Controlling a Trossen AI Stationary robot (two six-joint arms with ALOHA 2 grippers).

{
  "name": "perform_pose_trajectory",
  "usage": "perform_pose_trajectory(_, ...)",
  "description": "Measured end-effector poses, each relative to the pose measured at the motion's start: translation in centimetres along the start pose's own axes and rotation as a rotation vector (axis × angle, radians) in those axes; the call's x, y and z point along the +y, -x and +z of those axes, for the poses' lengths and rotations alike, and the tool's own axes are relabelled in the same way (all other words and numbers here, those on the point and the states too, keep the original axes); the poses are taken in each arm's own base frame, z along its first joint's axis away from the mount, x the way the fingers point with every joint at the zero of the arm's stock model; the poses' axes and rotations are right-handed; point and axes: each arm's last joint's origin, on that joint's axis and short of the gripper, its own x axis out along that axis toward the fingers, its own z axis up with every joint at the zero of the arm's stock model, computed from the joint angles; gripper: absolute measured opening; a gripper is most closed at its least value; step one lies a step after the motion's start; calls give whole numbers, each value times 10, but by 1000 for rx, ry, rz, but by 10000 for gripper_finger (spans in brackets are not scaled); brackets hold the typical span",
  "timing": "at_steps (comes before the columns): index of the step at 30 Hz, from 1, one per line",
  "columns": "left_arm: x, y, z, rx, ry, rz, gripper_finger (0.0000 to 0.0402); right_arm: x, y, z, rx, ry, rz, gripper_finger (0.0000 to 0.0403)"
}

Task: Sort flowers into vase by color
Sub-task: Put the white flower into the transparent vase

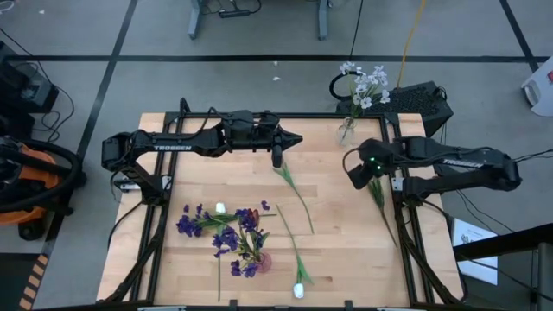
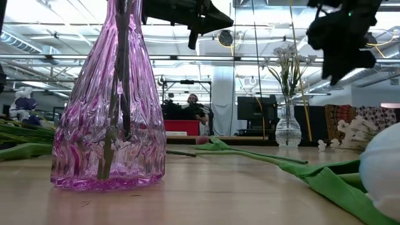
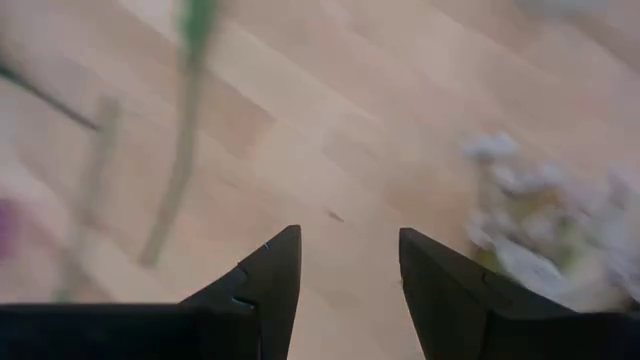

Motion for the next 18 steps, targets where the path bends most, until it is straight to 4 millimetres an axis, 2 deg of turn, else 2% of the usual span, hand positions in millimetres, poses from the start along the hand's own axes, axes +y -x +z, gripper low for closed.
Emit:
perform_pose_trajectory(7,0,0,-1,9,2,2,29,4,-38,6,165,54,-255,160)
perform_pose_trajectory(13,1,0,-5,51,38,16,29,-7,-62,2,454,74,-536,160)
perform_pose_trajectory(18,2,0,-11,107,52,32,29,-8,-76,0,537,129,-547,160)
